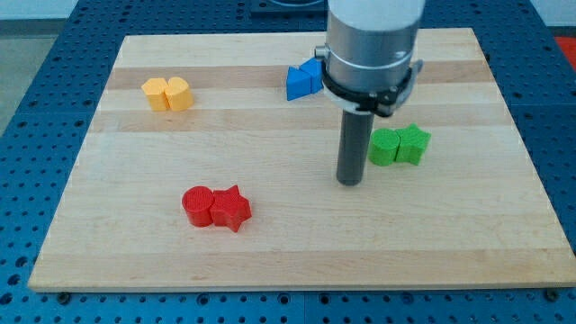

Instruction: Place arm between red blocks

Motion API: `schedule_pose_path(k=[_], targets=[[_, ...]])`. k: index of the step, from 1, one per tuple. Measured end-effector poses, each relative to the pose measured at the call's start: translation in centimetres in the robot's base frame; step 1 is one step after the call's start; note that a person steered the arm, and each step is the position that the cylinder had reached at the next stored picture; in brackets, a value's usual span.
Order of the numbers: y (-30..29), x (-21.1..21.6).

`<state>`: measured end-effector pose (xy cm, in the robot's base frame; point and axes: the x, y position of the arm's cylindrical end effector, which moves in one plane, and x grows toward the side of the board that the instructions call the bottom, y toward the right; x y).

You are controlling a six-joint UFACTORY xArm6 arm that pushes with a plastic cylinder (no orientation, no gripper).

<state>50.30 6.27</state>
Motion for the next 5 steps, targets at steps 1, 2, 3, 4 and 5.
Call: schedule_pose_path(k=[1, 2, 3, 4, 5], targets=[[0.0, 2.0], [0.2, 4.4], [0.2, 6.5], [-0.8, 7.2], [-6.6, 7.2]])
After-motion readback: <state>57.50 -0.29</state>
